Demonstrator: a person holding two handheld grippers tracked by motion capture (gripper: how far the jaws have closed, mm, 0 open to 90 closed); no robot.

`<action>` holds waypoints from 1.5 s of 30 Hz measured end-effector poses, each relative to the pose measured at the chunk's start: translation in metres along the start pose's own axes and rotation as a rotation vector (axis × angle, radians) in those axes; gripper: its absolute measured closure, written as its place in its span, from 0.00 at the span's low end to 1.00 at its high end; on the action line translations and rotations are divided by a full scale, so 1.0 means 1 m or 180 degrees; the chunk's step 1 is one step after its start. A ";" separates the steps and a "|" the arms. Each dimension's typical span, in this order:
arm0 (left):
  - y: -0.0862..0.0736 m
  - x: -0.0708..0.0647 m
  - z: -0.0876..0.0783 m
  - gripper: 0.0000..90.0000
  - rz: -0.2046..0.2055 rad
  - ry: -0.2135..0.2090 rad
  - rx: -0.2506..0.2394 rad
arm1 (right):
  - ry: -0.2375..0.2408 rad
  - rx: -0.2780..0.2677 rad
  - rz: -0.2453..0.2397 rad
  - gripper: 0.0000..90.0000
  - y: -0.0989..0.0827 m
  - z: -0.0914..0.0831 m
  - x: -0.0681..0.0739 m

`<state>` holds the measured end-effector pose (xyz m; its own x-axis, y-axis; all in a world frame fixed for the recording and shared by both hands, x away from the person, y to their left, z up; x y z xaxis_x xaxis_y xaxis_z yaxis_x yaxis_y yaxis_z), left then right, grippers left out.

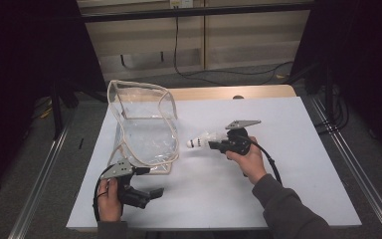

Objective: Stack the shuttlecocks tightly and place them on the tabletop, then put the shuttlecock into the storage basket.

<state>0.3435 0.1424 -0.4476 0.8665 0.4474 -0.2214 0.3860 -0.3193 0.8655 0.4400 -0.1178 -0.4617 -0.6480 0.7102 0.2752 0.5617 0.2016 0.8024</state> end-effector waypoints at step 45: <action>0.003 0.002 -0.002 0.03 -0.0027 -0.0001 -0.0075 | 0.0087 0.0038 -0.0140 0.98 0.041 -0.040 0.017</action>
Point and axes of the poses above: each handheld gripper's, and its own axes: z roughly forward along the jaws, y roughly out of its top, x roughly to its left, the point moved 7 cm from there along z, roughly forward along the jaws
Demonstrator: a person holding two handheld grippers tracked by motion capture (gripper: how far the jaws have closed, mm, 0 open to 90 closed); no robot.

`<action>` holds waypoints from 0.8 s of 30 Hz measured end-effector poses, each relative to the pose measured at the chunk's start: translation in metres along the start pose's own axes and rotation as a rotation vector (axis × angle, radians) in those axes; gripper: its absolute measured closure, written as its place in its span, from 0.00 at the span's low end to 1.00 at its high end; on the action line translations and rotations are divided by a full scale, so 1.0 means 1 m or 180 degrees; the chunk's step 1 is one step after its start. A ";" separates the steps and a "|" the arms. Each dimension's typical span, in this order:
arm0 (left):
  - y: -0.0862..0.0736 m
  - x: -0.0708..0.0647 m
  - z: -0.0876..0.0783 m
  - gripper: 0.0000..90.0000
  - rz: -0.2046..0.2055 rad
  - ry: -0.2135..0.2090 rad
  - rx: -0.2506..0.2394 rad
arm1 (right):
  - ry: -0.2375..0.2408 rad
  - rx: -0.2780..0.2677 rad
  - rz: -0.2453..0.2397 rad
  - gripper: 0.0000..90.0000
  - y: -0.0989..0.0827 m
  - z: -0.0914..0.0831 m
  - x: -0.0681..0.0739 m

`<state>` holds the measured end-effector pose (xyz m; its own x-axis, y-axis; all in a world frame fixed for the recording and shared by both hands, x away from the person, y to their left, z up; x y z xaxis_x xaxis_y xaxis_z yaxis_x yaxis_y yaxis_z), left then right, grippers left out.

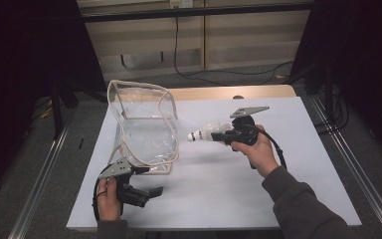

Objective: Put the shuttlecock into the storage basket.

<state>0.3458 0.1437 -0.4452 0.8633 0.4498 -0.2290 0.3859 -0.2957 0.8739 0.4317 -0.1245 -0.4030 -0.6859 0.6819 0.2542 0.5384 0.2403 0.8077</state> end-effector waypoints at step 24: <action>0.000 0.002 -0.004 0.03 -0.0003 0.0024 -0.0027 | 0.0037 -0.0086 -0.0057 0.98 0.031 -0.015 0.008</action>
Point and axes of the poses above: each handheld gripper's, and its own axes: z roughly forward along the jaws, y roughly out of its top, x roughly to its left, the point moved 7 cm from there along z, roughly forward along the jaws
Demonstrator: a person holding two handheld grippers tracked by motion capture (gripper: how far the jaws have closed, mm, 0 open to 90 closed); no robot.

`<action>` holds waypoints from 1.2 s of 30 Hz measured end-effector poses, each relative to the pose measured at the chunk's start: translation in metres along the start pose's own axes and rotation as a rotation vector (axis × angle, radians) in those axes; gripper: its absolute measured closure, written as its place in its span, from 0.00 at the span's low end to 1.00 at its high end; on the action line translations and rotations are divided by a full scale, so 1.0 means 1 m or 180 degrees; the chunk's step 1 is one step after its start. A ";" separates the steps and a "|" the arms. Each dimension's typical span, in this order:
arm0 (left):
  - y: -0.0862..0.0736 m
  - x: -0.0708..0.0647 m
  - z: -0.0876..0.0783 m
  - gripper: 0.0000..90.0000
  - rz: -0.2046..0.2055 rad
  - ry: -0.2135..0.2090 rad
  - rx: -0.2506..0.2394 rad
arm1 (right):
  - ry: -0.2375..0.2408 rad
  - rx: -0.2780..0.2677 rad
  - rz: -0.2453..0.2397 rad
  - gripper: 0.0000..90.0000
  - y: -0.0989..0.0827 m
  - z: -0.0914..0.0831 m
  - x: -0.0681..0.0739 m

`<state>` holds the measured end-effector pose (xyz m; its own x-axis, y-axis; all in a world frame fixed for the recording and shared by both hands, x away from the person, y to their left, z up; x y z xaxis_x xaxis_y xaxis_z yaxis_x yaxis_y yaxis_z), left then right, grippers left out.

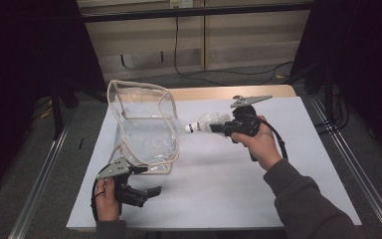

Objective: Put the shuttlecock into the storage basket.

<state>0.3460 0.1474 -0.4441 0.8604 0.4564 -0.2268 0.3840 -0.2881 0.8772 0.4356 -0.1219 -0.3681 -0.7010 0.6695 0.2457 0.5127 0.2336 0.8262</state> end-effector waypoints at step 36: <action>-0.001 0.000 0.000 0.03 0.0003 0.0004 0.0029 | 0.0012 -0.0080 -0.0129 0.98 0.049 -0.005 0.015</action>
Point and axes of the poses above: each handheld gripper's, and its own axes: z roughly forward along the jaws, y roughly out of its top, x roughly to its left, the point moved 7 cm from there along z, roughly forward along the jaws
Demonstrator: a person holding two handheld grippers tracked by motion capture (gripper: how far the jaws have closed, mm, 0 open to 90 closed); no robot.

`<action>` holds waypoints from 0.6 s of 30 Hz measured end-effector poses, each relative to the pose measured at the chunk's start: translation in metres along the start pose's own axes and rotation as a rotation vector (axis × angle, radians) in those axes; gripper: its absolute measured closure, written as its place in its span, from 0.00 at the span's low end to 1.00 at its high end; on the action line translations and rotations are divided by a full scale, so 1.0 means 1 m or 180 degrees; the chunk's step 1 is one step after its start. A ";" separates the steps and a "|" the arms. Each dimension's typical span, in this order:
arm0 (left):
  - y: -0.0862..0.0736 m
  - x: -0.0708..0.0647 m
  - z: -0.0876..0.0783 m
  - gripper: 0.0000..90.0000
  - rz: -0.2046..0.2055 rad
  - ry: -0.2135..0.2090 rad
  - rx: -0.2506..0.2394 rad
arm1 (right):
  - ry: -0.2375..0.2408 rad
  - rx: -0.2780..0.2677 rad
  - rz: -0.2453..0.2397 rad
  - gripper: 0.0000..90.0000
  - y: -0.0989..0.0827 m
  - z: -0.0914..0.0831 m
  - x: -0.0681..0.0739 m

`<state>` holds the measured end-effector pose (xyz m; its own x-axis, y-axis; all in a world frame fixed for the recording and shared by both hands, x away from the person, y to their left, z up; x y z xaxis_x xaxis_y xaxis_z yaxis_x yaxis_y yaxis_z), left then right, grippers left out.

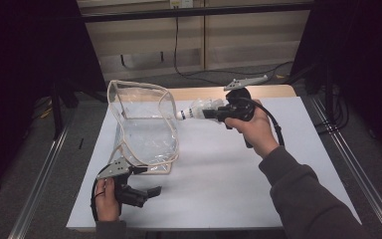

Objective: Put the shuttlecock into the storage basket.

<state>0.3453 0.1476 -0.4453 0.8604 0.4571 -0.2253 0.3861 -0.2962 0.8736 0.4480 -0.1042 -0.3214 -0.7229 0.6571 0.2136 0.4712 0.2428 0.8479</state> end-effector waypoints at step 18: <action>0.000 0.001 -0.001 0.03 0.0000 0.0011 -0.0001 | 0.0006 -0.0034 -0.0075 0.98 0.018 0.001 0.009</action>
<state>0.3455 0.1489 -0.4452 0.8592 0.4600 -0.2240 0.3861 -0.2958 0.8737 0.4504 -0.0930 -0.3047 -0.7347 0.6500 0.1943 0.4486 0.2505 0.8579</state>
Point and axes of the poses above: each handheld gripper's, and its own axes: z roughly forward along the jaws, y roughly out of its top, x roughly to its left, the point moved 7 cm from there along z, roughly forward along the jaws
